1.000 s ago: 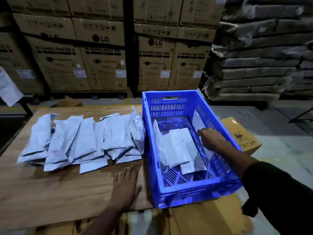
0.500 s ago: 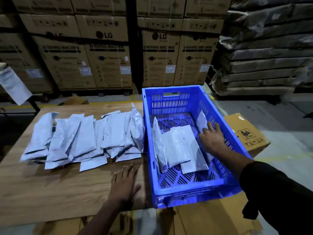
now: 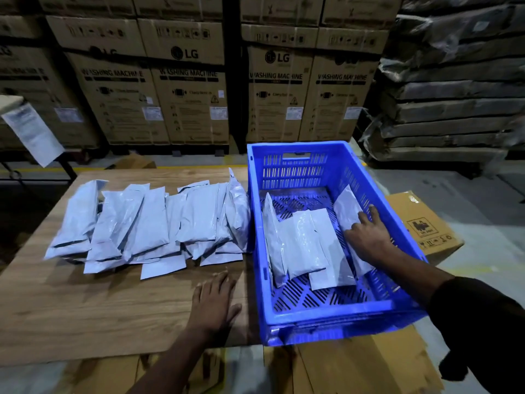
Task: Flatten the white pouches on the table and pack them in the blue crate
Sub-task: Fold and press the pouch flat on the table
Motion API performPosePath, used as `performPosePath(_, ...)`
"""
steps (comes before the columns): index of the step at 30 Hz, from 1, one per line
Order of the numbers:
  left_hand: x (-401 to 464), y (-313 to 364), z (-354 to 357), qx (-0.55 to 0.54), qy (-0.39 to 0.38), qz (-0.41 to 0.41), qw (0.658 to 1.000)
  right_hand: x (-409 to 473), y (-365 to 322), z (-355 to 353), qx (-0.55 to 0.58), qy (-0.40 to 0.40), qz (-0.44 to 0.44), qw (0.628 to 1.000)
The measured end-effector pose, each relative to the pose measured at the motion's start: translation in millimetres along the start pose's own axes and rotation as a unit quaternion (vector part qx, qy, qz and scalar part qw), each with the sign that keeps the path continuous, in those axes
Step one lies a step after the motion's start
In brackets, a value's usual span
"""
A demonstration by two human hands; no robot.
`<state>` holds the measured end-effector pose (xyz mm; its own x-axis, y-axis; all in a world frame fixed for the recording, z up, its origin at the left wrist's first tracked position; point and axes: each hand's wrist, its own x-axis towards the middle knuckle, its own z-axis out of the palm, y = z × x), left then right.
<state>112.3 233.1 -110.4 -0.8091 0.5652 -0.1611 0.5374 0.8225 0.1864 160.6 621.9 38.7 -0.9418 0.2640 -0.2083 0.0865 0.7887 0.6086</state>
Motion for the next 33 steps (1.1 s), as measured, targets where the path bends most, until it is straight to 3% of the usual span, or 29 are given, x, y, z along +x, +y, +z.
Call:
performPosePath(5,-0.7,-0.1,0.6,-0.008,-0.004,0.001,1.000,5.9,-4.7,-1.2,0.009,0.034,-0.038,0.999)
performPosePath(11,-0.3,-0.1,1.4,-0.002,-0.014,-0.001,1.000,9.6,-1.5,2.5,-0.005,-0.032,-0.058,0.998)
performPosePath(17,-1.4,-0.7,1.9,-0.003,-0.016,-0.005,1.000,0.6,0.5,9.7,0.001,-0.028,-0.069,0.997)
performPosePath(21,-2.5,-0.4,2.4,0.003,-0.030,-0.007,1.000,13.7,-15.5,12.6,0.119,0.032,-0.056,0.991)
performPosePath(23,-1.6,-0.3,3.2,0.008,-0.034,-0.006,0.999,25.1,-27.4,11.0,0.235,0.046,-0.038,0.970)
performPosePath(25,-0.8,-1.2,6.0,-0.003,-0.029,-0.013,0.999,34.4,-40.8,10.6,0.332,-0.003,-0.033,0.943)
performPosePath(28,-5.1,8.2,-5.0,-0.019,0.002,-0.015,1.000,43.9,-56.6,15.0,0.350,-0.072,-0.039,0.933)
performPosePath(33,-6.3,13.7,-4.0,-0.028,0.006,-0.045,0.999,47.8,-62.8,16.1,0.441,-0.091,-0.037,0.892)
